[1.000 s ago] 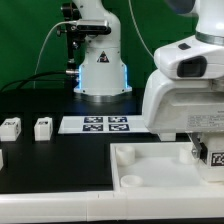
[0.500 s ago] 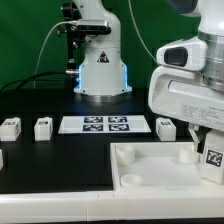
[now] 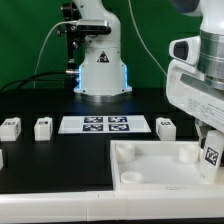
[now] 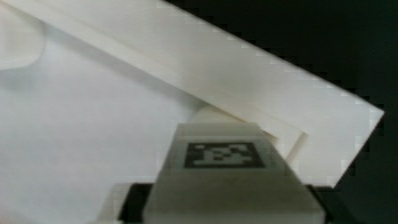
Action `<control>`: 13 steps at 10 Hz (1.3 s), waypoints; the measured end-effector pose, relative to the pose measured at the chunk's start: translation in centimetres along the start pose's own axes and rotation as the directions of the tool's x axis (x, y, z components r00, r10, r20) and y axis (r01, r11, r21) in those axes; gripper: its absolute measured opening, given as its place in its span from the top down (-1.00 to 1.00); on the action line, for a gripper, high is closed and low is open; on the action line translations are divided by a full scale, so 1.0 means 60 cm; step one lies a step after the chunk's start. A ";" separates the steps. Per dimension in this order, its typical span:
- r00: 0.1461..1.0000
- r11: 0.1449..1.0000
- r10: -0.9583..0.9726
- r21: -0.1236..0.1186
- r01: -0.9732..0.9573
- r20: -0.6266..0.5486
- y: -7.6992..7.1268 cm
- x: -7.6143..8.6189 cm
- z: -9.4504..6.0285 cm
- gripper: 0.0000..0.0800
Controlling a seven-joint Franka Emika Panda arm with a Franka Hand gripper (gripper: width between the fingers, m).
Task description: Assemble one leg
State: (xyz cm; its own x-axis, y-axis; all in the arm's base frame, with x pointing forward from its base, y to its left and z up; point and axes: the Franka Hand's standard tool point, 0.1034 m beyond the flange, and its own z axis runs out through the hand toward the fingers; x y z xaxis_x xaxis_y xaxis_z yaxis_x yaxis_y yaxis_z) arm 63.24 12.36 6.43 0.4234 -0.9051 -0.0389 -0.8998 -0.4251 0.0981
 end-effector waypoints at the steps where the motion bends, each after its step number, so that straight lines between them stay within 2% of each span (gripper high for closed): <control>1: 1.000 1.000 -0.005 0.000 0.005 0.000 0.000 -0.001 0.000 0.27; 2: 0.999 0.999 -0.047 0.000 0.047 0.000 0.000 -0.002 0.000 -0.10; 3: 0.995 0.995 -0.099 -0.001 0.099 -0.001 -0.001 -0.002 0.000 -0.10; 4: 0.978 0.978 -0.208 -0.001 0.208 -0.001 0.000 -0.002 0.000 -0.49; 5: 0.953 0.953 -0.303 -0.001 0.303 -0.001 0.000 -0.002 0.000 -0.58; 7: 0.841 0.841 -0.541 -0.001 0.541 -0.003 -0.001 -0.003 0.001 -0.62; 8: 0.734 0.735 -0.679 -0.015 0.678 -0.014 -0.002 -0.004 0.001 -0.62; 9: 0.581 0.581 -0.814 -0.041 0.813 -0.033 -0.006 -0.005 0.000 -0.62; 13: 0.127 0.128 -0.992 -0.059 0.990 -0.018 -0.002 -0.001 -0.001 -0.62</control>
Offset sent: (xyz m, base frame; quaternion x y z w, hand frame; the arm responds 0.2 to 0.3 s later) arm -0.0014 -0.0008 -0.0003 0.0001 0.0029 -0.2042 0.9789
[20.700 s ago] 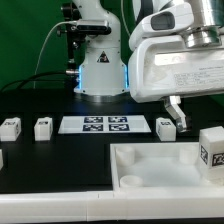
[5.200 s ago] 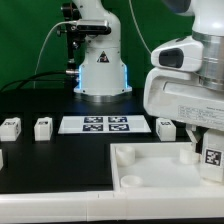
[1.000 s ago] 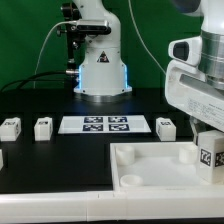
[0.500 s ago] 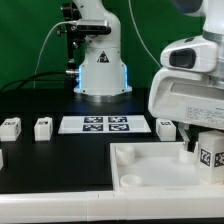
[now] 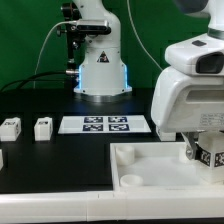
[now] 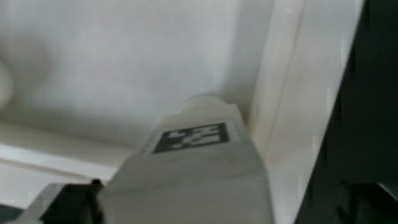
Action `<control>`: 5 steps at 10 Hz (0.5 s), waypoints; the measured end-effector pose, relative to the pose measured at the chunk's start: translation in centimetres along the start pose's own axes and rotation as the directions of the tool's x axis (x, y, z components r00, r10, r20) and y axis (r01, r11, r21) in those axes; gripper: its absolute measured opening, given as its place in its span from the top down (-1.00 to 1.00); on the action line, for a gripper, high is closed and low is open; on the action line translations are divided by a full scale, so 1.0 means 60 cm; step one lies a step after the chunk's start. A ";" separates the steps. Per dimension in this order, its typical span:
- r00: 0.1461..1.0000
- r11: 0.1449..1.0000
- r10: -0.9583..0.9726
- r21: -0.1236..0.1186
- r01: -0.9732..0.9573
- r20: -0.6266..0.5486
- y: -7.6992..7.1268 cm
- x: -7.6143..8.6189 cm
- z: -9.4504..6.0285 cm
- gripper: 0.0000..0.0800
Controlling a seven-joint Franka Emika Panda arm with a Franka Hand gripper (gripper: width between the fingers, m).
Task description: Assemble one leg
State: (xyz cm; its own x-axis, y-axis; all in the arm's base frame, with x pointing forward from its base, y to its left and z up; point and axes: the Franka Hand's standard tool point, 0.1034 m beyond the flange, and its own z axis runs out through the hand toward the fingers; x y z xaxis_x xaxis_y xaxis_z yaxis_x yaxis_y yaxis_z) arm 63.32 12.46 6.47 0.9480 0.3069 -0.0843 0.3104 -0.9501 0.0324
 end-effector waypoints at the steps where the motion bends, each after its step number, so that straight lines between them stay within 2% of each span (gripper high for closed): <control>1: 0.990 0.990 -0.140 -0.004 0.140 0.002 0.006 -0.001 0.000 -0.62; 2: 0.971 0.971 -0.239 -0.008 0.239 0.004 0.012 -0.002 0.000 -0.62; 4: 0.987 0.987 -0.161 -0.007 0.161 0.003 0.012 -0.002 0.001 -0.62; 5: 0.987 0.987 -0.161 -0.007 0.161 0.004 0.012 -0.002 0.001 -0.33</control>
Offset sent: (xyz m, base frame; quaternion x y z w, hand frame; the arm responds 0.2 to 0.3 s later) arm -0.0058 -0.0035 0.0024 0.0056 -0.0146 0.0697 0.9974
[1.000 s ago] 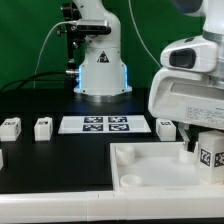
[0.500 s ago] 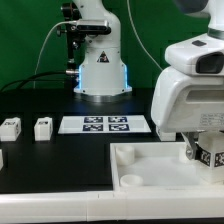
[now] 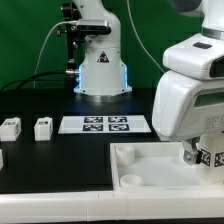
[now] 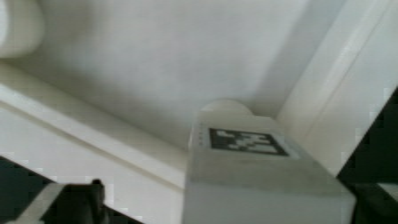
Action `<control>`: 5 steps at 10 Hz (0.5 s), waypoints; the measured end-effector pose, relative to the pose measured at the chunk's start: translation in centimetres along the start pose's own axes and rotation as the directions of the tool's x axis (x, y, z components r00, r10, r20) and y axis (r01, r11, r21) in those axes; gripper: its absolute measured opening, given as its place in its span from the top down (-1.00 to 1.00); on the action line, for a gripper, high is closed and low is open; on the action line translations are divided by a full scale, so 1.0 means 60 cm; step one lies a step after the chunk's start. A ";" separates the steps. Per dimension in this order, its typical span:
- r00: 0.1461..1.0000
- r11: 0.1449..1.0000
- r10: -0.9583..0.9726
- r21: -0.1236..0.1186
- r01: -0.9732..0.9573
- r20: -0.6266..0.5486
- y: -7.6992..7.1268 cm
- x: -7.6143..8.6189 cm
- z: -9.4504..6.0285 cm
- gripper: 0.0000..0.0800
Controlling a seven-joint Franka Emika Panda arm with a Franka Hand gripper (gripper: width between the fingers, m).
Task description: Assemble one leg
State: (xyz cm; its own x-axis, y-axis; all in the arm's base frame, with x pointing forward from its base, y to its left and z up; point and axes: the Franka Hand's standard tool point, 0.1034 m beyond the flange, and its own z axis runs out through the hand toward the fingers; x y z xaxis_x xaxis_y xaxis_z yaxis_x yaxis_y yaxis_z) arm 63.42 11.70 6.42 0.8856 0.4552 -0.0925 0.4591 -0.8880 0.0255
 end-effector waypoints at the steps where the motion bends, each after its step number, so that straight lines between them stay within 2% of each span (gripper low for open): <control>1: 1.000 1.000 0.000 0.000 0.000 0.000 0.000 0.000 0.000 0.01; 2: 1.000 1.000 0.000 0.000 0.000 0.001 0.000 0.000 0.001 0.01; 3: 1.000 1.000 0.000 0.000 0.000 0.001 0.000 0.000 0.001 0.27; 5: 1.000 1.000 0.028 0.001 -0.028 0.002 0.000 -0.001 0.002 0.27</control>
Offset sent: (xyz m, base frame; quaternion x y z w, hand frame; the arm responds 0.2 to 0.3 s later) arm 0.0000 0.0000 0.0000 0.0000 0.0000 0.0000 1.0000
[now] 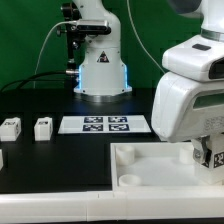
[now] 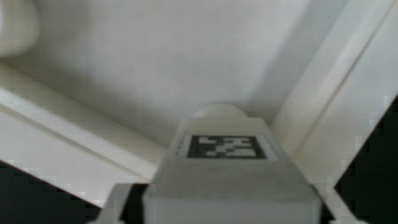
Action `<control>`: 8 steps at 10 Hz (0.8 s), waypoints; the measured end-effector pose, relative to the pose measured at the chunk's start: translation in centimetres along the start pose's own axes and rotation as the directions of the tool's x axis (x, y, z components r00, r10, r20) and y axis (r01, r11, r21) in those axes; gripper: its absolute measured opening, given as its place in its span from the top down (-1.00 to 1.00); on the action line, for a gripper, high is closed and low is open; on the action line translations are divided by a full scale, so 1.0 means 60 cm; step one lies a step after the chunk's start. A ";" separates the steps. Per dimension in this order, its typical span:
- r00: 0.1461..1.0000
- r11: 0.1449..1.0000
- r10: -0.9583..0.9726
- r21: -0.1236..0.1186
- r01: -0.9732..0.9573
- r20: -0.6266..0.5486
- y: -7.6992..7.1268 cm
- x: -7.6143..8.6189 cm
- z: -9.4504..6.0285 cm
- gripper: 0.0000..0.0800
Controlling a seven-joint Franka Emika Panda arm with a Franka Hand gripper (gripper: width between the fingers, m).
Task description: Assemble one leg
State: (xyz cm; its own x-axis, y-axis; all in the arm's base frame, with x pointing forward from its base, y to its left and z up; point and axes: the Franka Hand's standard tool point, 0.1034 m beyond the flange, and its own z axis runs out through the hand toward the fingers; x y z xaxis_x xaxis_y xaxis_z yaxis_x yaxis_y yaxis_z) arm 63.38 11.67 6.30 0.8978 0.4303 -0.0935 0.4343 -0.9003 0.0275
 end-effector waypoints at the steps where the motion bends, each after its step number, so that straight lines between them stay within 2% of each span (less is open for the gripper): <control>1: 1.000 1.000 0.028 0.000 -0.028 0.000 0.000 0.000 0.000 0.27; 2: 1.000 1.000 0.026 0.000 -0.026 0.000 0.000 0.000 0.000 0.27; 5: 0.925 0.925 0.380 0.006 -0.380 0.001 -0.003 0.001 0.001 0.27; 6: 0.869 0.869 0.494 0.006 -0.494 0.000 -0.006 0.001 0.001 0.27; 8: 0.684 0.684 0.729 0.006 -0.729 0.002 -0.009 0.001 0.001 0.27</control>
Offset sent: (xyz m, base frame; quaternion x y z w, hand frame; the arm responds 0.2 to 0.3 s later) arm 0.0000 0.0000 0.0000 0.0000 0.0000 0.2955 0.9553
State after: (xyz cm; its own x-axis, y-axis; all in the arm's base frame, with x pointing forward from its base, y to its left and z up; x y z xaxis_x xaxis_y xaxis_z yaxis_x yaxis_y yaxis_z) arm 63.19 12.18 6.24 0.9309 -0.3625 -0.0454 -0.3583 -0.9301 0.0812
